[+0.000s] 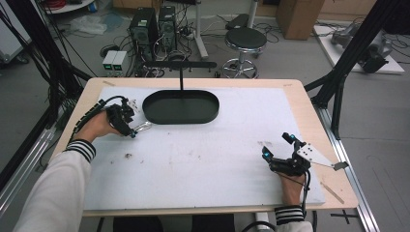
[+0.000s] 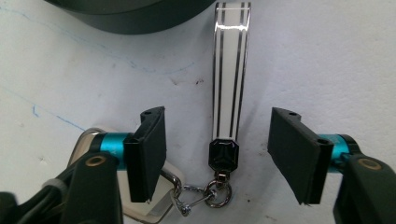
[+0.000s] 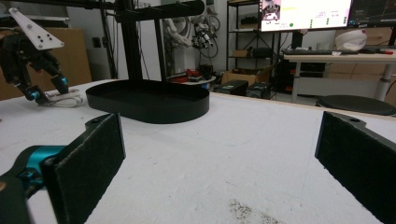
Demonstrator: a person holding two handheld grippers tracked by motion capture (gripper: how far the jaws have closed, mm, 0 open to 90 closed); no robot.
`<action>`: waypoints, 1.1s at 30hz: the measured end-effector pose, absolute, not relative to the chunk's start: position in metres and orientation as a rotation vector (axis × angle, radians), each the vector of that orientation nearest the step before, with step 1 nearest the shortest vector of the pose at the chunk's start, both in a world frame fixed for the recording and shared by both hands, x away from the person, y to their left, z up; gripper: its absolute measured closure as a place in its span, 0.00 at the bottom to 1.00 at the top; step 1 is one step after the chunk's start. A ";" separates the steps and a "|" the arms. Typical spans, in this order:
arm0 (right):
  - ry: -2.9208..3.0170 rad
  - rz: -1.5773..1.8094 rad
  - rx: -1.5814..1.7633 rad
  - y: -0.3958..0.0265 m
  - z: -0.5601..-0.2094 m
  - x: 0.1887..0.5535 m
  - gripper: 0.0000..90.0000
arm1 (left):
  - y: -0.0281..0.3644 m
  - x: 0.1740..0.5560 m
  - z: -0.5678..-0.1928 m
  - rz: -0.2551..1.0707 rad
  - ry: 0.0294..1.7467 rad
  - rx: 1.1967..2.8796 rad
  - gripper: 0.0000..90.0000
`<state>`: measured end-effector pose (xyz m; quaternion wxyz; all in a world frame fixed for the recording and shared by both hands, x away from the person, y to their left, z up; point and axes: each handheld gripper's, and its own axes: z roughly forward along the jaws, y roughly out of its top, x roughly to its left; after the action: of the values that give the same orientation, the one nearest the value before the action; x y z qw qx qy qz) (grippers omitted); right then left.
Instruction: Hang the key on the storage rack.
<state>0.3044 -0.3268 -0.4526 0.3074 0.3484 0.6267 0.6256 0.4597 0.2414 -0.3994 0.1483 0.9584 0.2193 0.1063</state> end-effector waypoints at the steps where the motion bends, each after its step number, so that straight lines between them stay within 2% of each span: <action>1: 1.658 1.653 0.920 -0.327 -0.453 0.304 0.01 | 0.241 0.460 -0.400 0.312 0.630 2.763 0.47; 13: 1.655 1.654 0.919 -0.327 -0.453 0.305 0.01 | 0.234 0.462 -0.402 0.296 0.618 2.823 0.54; 25: 1.655 1.653 0.919 -0.327 -0.453 0.305 0.01 | 0.235 0.463 -0.402 0.271 0.620 2.840 0.65; 33: 1.657 1.653 0.915 -0.327 -0.453 0.305 0.01 | 0.236 0.463 -0.404 0.259 0.612 2.854 0.67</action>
<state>0.3047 -0.3266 -0.4527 0.3090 0.3464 0.6269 0.6256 0.4634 0.2355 -0.4036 0.1052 0.9686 0.2077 0.0877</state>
